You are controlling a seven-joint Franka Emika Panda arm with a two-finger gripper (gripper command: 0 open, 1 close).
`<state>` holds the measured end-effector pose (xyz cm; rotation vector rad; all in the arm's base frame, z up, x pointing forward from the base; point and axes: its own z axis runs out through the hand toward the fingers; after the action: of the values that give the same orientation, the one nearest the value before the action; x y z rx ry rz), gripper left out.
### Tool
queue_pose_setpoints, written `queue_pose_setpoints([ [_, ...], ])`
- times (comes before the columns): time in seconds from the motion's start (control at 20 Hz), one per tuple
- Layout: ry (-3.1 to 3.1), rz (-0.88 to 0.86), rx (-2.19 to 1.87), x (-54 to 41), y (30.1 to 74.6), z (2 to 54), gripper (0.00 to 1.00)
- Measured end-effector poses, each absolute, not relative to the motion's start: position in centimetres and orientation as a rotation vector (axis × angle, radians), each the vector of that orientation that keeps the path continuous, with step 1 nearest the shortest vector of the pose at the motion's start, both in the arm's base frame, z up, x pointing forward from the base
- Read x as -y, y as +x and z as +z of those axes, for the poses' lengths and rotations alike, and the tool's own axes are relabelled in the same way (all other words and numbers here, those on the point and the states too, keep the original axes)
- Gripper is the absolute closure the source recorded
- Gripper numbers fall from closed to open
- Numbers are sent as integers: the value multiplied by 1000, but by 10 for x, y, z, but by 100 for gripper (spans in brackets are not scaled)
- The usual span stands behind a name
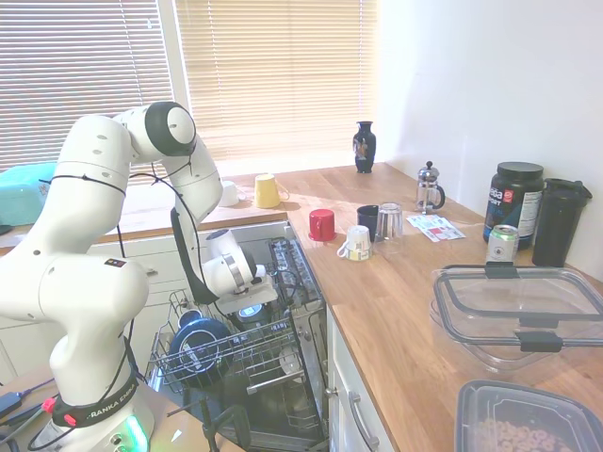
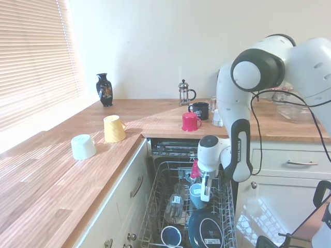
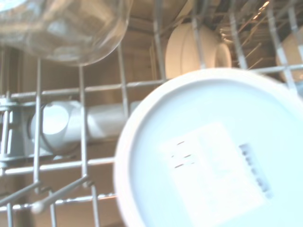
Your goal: Move the gray mug from the dishwasher to the counter
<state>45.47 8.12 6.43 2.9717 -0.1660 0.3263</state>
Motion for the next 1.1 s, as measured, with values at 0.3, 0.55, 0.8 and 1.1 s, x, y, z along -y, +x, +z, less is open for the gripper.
queue_pose_setpoints([
  [0.3,2973,320,158,-81,447,42,100],
  [0.55,2972,324,162,-78,448,39,100],
  [0.8,2966,328,166,-76,451,40,100],
  [1.1,2954,334,168,-81,457,40,100],
])
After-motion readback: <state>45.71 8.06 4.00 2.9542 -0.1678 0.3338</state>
